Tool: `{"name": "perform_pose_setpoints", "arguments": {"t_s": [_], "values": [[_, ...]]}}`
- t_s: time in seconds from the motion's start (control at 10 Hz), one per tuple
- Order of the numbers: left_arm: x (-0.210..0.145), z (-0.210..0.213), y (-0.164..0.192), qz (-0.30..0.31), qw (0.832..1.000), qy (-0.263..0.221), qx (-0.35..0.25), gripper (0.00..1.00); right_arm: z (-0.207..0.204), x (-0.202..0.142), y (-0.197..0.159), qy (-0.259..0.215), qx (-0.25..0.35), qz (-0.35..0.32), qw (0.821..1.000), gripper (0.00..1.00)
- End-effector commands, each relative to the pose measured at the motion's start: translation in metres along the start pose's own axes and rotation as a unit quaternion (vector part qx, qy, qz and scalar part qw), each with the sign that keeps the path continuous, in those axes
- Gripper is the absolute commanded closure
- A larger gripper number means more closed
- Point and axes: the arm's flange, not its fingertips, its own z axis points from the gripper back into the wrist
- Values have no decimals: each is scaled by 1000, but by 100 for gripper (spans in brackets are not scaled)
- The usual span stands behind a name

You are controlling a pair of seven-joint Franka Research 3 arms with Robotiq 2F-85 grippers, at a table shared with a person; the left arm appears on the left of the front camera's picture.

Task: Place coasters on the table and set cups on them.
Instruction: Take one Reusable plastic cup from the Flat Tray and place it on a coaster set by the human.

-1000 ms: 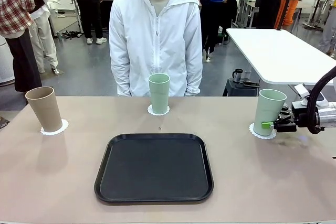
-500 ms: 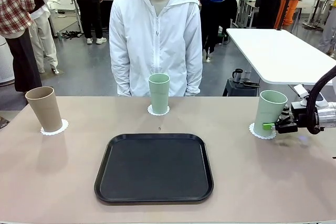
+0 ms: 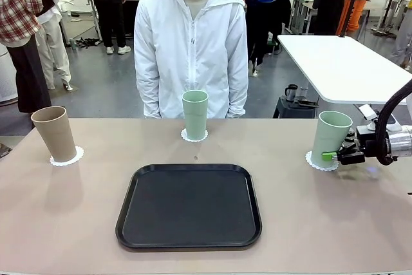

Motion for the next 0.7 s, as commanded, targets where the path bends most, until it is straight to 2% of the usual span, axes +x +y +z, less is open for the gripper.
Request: {"name": "perform_pose_setpoints", "arguments": {"t_s": [0.0,0.6], "values": [[-1,0,-1,2,1000,0,3,0,8,5,-4,36,9,-10,999,0],[-1,0,-1,2,1000,0,3,0,37,14,9,117,-5,-39,992,0]]}}
